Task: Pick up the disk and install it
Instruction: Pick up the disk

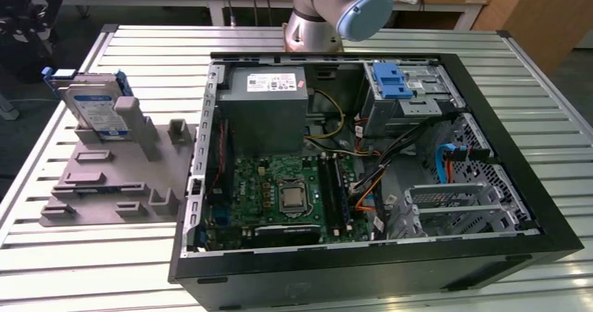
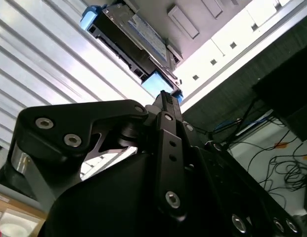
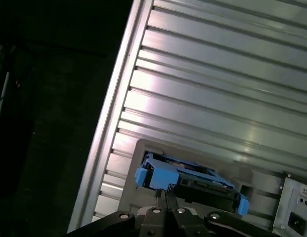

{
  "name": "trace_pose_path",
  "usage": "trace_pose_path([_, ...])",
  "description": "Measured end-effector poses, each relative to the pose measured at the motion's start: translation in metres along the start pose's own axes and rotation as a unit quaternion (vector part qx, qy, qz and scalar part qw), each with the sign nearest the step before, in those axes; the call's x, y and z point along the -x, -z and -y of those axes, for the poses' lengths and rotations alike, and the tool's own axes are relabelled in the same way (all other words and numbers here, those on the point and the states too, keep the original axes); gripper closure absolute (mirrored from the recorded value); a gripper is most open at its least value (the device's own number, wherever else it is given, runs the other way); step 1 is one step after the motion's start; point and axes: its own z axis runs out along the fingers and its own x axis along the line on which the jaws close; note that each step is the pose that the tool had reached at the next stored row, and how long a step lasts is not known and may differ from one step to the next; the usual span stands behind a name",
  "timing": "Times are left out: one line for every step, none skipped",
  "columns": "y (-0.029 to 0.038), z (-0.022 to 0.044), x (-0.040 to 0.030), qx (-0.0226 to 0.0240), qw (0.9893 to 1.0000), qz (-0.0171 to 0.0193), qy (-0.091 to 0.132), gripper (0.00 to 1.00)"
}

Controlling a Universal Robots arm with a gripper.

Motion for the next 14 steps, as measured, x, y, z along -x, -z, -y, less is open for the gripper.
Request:
trace_pose_path([0.0,0.0,0.0,-0.0001,1.0,-0.0003,0.009,0.89])
trace_pose_path([0.0,0.0,0.0,-0.0001,0.9998,-0.0007,0.018,0.89])
trace_pose_path([0.0,0.0,0.0,-0.0002,0.9996,-0.0011,0.027,0.89])
trace_pose_path([0.0,0.0,0.0,-0.0003,0.9993,-0.0014,0.037,0.89])
trace_pose_path([0.0,0.0,0.0,-0.0003,0.999,-0.0018,0.046,0.89])
trace_pose_path([0.0,0.0,0.0,-0.0004,0.9985,-0.0022,0.055,0.89])
trace_pose_path([0.0,0.0,0.0,-0.0005,0.9979,-0.0025,0.064,0.89])
trace_pose_path([0.0,0.0,0.0,-0.0005,0.9973,-0.0028,0.073,0.89])
trace_pose_path([0.0,0.0,0.0,-0.0006,0.9967,-0.0032,0.081,0.89])
trace_pose_path([0.0,0.0,0.0,-0.0007,0.996,-0.0035,0.089,0.89])
trace_pose_path([0.0,0.0,0.0,-0.0007,0.9953,-0.0038,0.097,0.89])
trace_pose_path([0.0,0.0,0.0,-0.0008,0.9944,-0.0041,0.106,0.89])
trace_pose_path([0.0,0.0,0.0,-0.0008,0.9935,-0.0044,0.114,0.89])
trace_pose_path([0.0,0.0,0.0,-0.0009,0.9926,-0.0047,0.122,0.89])
